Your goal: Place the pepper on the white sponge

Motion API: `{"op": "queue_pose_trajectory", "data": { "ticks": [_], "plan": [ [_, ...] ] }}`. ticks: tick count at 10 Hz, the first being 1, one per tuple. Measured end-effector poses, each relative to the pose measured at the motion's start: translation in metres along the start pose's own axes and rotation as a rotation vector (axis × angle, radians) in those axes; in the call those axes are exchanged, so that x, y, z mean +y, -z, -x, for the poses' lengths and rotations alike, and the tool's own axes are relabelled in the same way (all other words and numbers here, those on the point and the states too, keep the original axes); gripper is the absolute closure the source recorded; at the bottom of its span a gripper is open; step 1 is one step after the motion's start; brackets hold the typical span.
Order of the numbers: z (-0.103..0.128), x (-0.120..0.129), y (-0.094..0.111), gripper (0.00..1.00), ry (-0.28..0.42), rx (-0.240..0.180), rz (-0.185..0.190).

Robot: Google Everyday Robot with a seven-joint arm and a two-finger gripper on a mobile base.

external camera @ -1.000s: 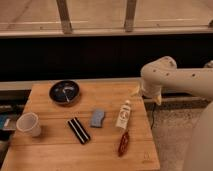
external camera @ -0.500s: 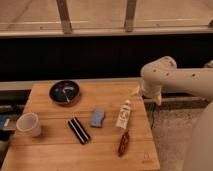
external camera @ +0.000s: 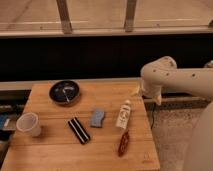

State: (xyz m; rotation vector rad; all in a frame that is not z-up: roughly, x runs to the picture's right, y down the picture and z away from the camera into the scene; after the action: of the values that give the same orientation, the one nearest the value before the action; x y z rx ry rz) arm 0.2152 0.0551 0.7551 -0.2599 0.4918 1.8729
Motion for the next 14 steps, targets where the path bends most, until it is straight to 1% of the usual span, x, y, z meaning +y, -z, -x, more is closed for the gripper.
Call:
{"op": "queue_pose_trajectory", "data": {
  "ticks": [4, 5, 6, 10, 12, 14],
  "plan": [
    [0.0, 0.0, 0.0, 0.2, 0.001, -0.002, -0.002],
    [-0.003, -0.002, -0.001, 0.2, 0.0, -0.009, -0.014],
    [-0.003, 0.0, -0.001, 0.2, 0.003, -0.011, -0.017],
    [-0.004, 0.0, -0.002, 0.2, 0.0, -0.006, -0.02],
    [-0.017, -0.004, -0.012, 0.2, -0.019, 0.031, -0.04],
    [-0.039, -0.008, -0.024, 0.2, -0.026, 0.076, -0.063]
  ]
}}
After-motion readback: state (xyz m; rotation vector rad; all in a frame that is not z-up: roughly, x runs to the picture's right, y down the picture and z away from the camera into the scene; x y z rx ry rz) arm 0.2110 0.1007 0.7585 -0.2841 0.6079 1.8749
